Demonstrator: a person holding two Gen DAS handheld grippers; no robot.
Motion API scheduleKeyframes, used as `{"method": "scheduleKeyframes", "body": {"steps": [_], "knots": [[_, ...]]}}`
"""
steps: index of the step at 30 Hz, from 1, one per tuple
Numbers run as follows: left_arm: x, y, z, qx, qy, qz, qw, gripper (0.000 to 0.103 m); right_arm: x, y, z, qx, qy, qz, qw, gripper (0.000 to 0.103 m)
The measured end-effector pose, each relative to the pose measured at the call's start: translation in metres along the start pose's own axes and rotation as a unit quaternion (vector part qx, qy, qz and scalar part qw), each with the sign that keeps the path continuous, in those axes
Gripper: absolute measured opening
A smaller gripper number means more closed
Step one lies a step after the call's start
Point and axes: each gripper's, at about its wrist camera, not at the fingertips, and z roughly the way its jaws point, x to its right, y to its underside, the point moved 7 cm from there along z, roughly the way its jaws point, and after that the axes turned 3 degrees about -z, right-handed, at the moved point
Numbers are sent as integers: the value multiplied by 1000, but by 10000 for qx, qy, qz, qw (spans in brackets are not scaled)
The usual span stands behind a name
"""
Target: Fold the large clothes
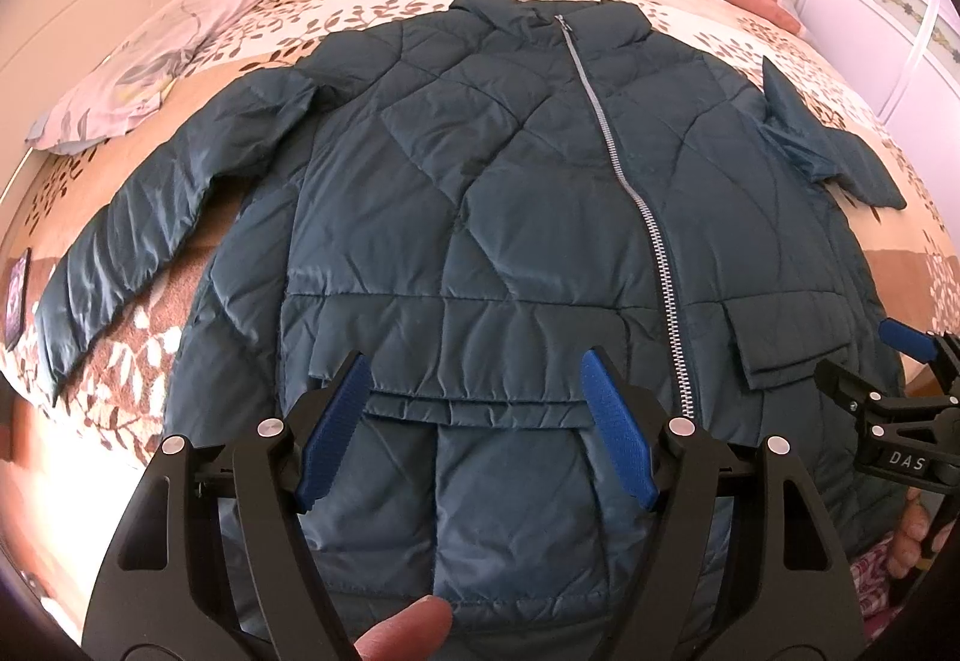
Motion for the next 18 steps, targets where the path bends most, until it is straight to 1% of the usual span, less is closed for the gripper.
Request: {"method": "scheduleKeyframes", "body": {"steps": [18], "knots": [[0, 0, 0, -19, -5, -3, 10000, 73, 0, 1, 1, -30, -15, 17, 10000, 97]]}}
